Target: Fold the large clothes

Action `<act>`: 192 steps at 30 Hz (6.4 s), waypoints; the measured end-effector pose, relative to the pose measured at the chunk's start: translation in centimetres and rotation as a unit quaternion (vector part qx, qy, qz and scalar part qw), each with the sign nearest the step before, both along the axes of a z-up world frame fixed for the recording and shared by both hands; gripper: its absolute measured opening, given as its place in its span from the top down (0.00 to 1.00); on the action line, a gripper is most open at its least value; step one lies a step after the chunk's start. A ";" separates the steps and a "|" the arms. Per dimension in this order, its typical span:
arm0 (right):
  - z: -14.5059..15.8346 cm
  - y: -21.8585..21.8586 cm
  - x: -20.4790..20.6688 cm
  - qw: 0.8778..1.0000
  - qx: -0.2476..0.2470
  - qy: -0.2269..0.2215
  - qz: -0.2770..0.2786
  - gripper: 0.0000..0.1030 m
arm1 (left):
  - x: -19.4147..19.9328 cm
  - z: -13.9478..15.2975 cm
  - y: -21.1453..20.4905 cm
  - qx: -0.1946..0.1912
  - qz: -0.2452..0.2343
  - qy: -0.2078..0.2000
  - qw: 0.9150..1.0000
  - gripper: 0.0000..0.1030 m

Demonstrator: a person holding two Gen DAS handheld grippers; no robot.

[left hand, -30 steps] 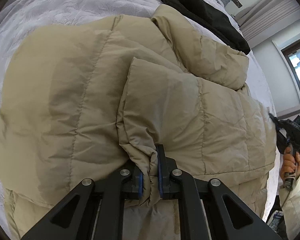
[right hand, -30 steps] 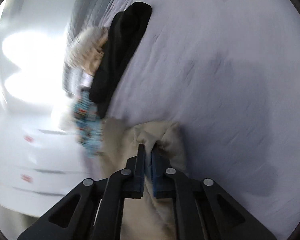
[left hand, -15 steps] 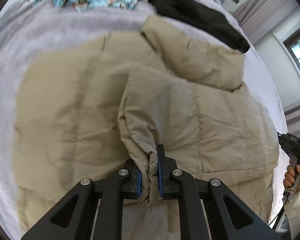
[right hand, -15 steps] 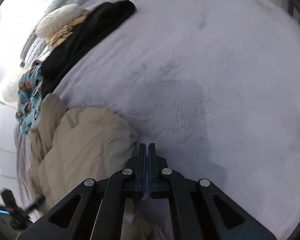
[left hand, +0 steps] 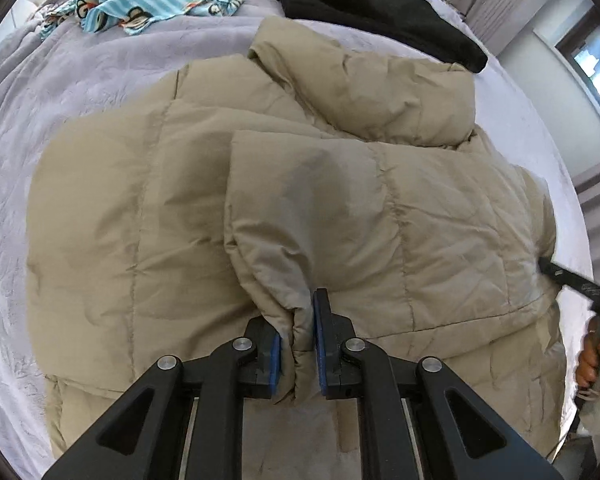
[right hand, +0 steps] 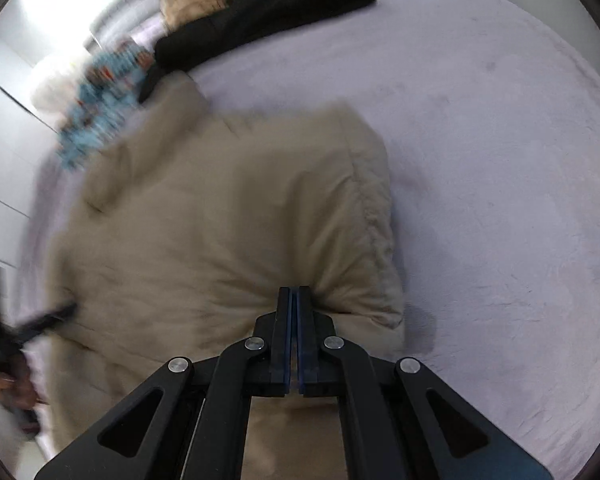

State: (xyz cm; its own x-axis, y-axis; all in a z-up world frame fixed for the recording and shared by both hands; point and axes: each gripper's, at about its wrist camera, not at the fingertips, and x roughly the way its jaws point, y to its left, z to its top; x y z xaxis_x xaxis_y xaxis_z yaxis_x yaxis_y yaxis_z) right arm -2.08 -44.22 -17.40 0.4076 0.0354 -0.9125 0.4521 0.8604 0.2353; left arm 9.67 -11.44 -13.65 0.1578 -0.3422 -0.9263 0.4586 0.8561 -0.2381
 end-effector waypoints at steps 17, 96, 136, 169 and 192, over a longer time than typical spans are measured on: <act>-0.6 -1.4 -1.1 1.000 0.010 -0.014 -0.021 1.00 | 0.1 -1.7 -1.9 -0.025 -0.023 -0.039 0.999 0.53; 0.3 12.6 -35.2 0.901 0.277 -0.047 -0.330 0.00 | -25.0 4.0 27.3 -0.043 0.106 0.115 0.987 0.02; 4.4 8.1 -23.7 0.938 0.270 -0.055 -0.211 0.91 | -16.8 9.9 20.9 -0.131 0.144 0.015 0.981 0.86; 2.5 -2.9 10.0 0.979 0.158 -0.063 -0.113 0.92 | 12.5 3.5 4.7 0.023 0.161 -0.084 0.983 0.85; 5.8 3.9 11.5 0.995 0.024 -0.046 0.083 0.74 | 11.5 4.3 3.1 0.036 0.066 -0.152 0.985 0.43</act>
